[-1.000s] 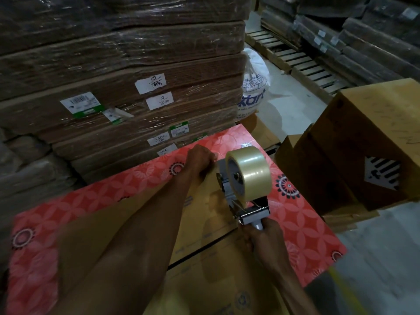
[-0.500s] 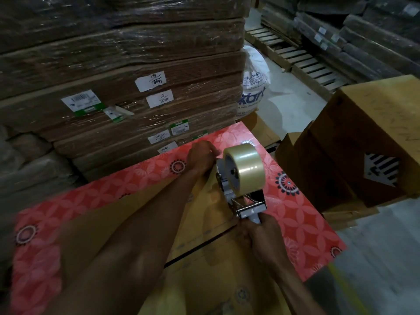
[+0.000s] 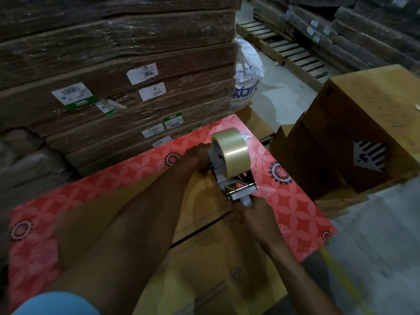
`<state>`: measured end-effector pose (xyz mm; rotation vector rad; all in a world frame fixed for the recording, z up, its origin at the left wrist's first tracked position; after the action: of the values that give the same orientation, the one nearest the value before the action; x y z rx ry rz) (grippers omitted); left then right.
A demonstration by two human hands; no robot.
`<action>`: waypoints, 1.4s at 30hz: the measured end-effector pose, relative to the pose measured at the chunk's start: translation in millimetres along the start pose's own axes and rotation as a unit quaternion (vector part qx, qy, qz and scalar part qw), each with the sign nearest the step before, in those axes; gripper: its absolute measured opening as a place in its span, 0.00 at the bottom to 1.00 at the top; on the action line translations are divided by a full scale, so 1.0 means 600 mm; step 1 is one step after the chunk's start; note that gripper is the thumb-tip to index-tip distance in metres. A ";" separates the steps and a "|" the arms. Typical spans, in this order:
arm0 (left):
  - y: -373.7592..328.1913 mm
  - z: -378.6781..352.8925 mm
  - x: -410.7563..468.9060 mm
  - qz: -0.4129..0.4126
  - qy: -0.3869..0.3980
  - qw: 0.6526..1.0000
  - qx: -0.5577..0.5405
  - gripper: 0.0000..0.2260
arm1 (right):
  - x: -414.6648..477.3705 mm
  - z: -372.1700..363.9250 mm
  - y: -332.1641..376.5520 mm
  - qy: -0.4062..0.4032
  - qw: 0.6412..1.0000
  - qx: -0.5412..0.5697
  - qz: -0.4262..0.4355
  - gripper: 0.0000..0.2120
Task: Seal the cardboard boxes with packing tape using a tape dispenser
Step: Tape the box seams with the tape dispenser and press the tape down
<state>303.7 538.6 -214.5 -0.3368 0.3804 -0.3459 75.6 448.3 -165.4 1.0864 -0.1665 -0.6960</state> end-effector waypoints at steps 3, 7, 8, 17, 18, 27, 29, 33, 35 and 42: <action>0.000 0.004 0.000 -0.010 -0.010 0.998 0.057 0.25 | 0.000 0.006 0.002 -0.007 0.999 -0.029 0.011 0.09; -0.017 0.008 0.000 -0.040 -0.016 0.997 0.070 0.23 | -0.026 0.030 -0.027 0.000 0.998 -0.038 -0.050 0.07; -0.022 0.007 0.001 -0.056 -0.013 0.996 0.073 0.21 | -0.037 0.040 -0.043 0.001 0.997 -0.036 -0.070 0.06; -0.019 -0.002 0.001 -0.075 -0.058 0.990 0.100 0.14 | -0.109 0.103 -0.138 -0.023 0.983 -0.074 -0.165 0.15; -0.020 -0.004 -0.002 -0.052 -0.060 0.991 0.107 0.16 | -0.110 0.103 -0.136 -0.019 0.984 -0.068 -0.164 0.12; -0.067 -0.015 -0.088 -0.038 -0.266 0.962 0.051 0.29 | -0.121 0.105 -0.116 -0.006 0.989 -0.047 -0.138 0.12; -0.064 -0.046 -0.095 -0.049 -0.206 0.971 0.107 0.37 | -0.120 0.106 -0.110 0.000 0.991 -0.042 -0.129 0.13; -0.059 -0.050 -0.088 -0.040 -0.166 0.977 0.129 0.41 | -0.115 0.109 -0.102 0.016 0.992 -0.039 -0.119 0.11; -0.062 -0.045 -0.084 -0.021 -0.156 0.980 0.122 0.38 | -0.111 0.113 -0.097 0.021 0.992 -0.026 -0.120 0.09; -0.063 -0.040 -0.080 -0.012 -0.191 0.975 0.115 0.33 | -0.097 0.120 -0.093 0.042 0.989 -0.007 -0.139 0.07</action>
<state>241.9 517.9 -206.5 -0.1738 -0.0418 -0.3365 -26.7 413.1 -167.2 1.1354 0.0645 -0.8976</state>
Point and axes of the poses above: each hand's wrist, its own x-axis towards the middle knuckle, its own z-axis out of the back of the hand, y = z × x, the point moved 6 cm from there along x, towards the middle knuckle, and after that the axes turned 14 degrees about -y, right-handed, at the moved point
